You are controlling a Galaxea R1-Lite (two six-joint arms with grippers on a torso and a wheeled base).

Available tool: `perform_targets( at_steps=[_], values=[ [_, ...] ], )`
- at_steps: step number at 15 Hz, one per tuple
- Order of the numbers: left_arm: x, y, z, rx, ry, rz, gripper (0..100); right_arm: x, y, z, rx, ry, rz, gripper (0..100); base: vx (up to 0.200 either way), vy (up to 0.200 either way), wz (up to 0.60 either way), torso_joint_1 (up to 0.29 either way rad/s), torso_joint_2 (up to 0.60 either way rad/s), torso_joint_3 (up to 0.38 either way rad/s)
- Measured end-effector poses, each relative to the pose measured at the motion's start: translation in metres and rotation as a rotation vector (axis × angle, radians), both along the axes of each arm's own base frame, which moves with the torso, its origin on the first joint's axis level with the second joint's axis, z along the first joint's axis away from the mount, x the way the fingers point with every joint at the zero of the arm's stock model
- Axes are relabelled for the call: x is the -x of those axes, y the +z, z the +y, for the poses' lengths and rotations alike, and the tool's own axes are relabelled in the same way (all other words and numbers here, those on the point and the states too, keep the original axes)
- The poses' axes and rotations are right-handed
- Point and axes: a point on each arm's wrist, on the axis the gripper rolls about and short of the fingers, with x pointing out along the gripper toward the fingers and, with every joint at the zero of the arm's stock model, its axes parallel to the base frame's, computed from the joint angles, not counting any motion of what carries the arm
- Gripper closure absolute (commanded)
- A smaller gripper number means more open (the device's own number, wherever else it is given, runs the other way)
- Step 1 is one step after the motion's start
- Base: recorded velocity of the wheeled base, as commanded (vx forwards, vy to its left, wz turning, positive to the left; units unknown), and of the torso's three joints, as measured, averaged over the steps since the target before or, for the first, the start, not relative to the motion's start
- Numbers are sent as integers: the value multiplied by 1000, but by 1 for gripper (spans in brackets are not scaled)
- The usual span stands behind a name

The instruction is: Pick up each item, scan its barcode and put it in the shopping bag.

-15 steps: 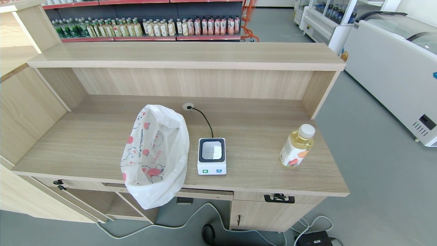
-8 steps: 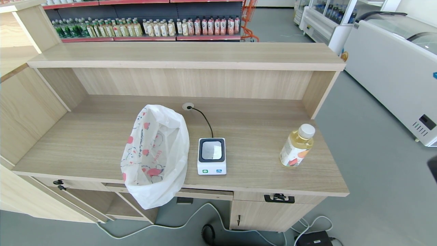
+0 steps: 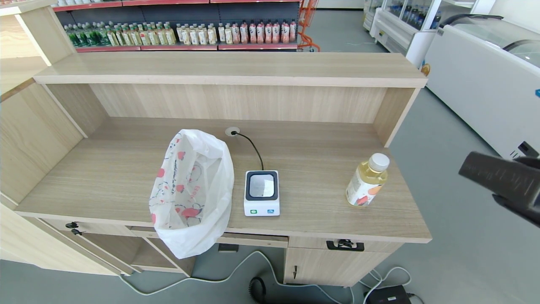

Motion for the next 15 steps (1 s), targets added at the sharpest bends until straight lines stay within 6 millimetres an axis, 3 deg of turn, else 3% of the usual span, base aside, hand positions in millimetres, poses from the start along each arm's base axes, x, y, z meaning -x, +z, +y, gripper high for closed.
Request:
perform_targets(
  at_steps=[2, 5, 10, 15],
  values=[
    [0, 0, 0, 0, 0, 0, 0, -1, -3, -2, -82, -15, 127, 100, 0, 0, 0, 0, 0, 0],
    [0, 0, 0, 0, 0, 0, 0, -6, 3, -4, -427, -134, 462, 100, 0, 0, 0, 0, 0, 0],
    [0, 0, 0, 0, 0, 0, 0, -29, 16, -1, -1258, -176, 1001, 100, 0, 0, 0, 0, 0, 0],
    [0, 0, 0, 0, 0, 0, 0, -78, 3, 16, -1512, -121, 1187, 100, 0, 0, 0, 0, 0, 0]
  ],
)
